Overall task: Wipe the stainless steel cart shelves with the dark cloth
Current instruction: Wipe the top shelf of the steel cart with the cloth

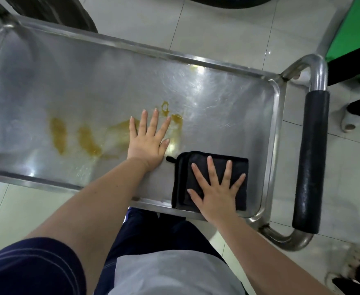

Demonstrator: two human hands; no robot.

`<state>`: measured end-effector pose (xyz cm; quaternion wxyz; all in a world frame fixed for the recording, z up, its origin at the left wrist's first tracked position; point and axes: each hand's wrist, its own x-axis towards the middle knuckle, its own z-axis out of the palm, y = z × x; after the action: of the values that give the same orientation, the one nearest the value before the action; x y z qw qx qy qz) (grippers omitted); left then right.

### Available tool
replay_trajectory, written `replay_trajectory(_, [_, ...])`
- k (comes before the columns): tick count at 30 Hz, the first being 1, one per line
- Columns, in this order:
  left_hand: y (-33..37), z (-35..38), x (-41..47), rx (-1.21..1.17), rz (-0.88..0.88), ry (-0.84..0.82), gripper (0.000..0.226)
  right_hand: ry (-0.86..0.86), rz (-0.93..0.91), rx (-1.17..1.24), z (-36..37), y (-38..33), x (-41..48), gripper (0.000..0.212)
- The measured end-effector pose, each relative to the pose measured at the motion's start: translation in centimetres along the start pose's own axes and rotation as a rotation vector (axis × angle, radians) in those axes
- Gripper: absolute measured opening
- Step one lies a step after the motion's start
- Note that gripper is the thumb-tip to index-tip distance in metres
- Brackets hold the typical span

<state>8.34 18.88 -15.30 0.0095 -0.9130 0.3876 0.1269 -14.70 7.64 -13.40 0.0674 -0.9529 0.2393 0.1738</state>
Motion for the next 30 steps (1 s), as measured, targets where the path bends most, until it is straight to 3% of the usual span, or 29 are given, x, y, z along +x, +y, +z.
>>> replay_trajectory(8, [-1.5,-3.5,3.8,-0.069,0.022,0.048,0.059,-0.020,0.042,0.003,-0.1,-0.6,0.0,0.070])
replay_trajectory(13, [-3.7,-4.6,8.9,0.009,0.006,-0.073,0.059,-0.014,0.087,0.015,0.0,-1.6,-0.4,0.074])
replay_trajectory(17, [-4.7,-3.5,8.7,-0.008,0.003,-0.079,0.058,-0.026,0.102,0.009,-0.6,-2.1,1.3,0.073])
replay_trajectory(23, [-5.0,-3.6,9.4,-0.030,0.011,-0.080,0.058,0.071,0.196,0.043,-4.9,-2.0,13.5,0.072])
replay_trajectory(30, [-5.2,-3.4,10.1,-0.049,0.001,-0.067,0.058,-0.007,0.253,0.041,-10.0,-0.8,26.8,0.071])
